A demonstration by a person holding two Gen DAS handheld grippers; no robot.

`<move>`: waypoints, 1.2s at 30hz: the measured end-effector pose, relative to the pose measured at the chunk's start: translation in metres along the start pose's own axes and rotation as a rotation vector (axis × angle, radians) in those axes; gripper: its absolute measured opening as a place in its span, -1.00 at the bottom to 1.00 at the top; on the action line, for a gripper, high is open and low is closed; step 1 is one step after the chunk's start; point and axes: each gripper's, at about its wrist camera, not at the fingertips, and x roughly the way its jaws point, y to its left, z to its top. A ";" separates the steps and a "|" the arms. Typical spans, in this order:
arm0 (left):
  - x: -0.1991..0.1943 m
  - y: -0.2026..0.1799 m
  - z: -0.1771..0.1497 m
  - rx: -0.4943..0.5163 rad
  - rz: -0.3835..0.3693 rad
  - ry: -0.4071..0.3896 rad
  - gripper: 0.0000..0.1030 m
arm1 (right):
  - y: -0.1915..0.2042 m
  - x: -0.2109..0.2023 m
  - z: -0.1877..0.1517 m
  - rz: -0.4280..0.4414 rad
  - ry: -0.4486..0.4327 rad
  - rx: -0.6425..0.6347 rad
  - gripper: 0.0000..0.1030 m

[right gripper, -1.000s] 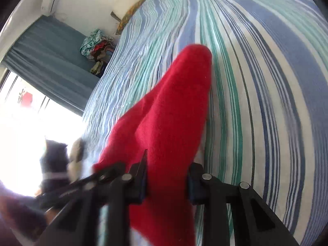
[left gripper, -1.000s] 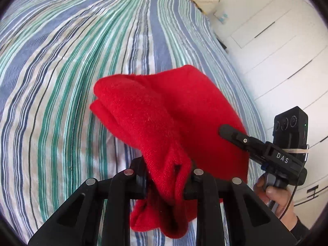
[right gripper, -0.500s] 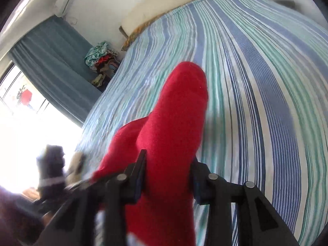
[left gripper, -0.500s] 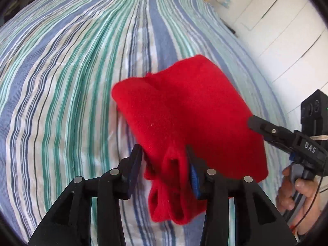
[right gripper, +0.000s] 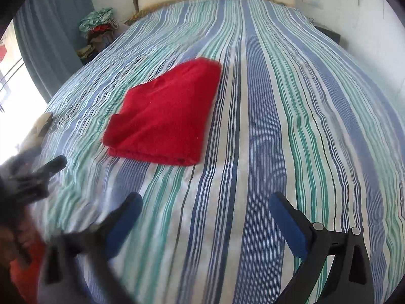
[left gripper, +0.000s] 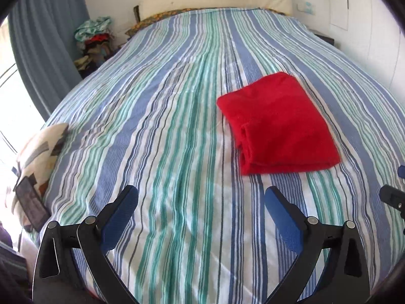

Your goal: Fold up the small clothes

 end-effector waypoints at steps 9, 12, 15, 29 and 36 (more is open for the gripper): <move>-0.036 -0.006 -0.003 0.033 -0.086 0.126 0.95 | 0.022 -0.048 -0.008 -0.017 0.000 -0.011 0.99; -0.050 -0.008 -0.004 0.026 -0.123 0.143 0.95 | 0.026 -0.061 -0.006 -0.016 -0.015 0.009 0.99; -0.060 -0.009 -0.006 0.031 -0.108 0.147 0.95 | 0.034 -0.070 -0.007 -0.026 -0.001 0.011 0.99; -0.075 -0.005 -0.012 0.039 -0.096 0.140 0.95 | 0.076 -0.094 -0.008 -0.089 0.016 -0.119 0.99; -0.081 -0.007 -0.009 0.034 -0.084 0.126 0.95 | 0.082 -0.105 -0.005 -0.119 -0.004 -0.120 0.99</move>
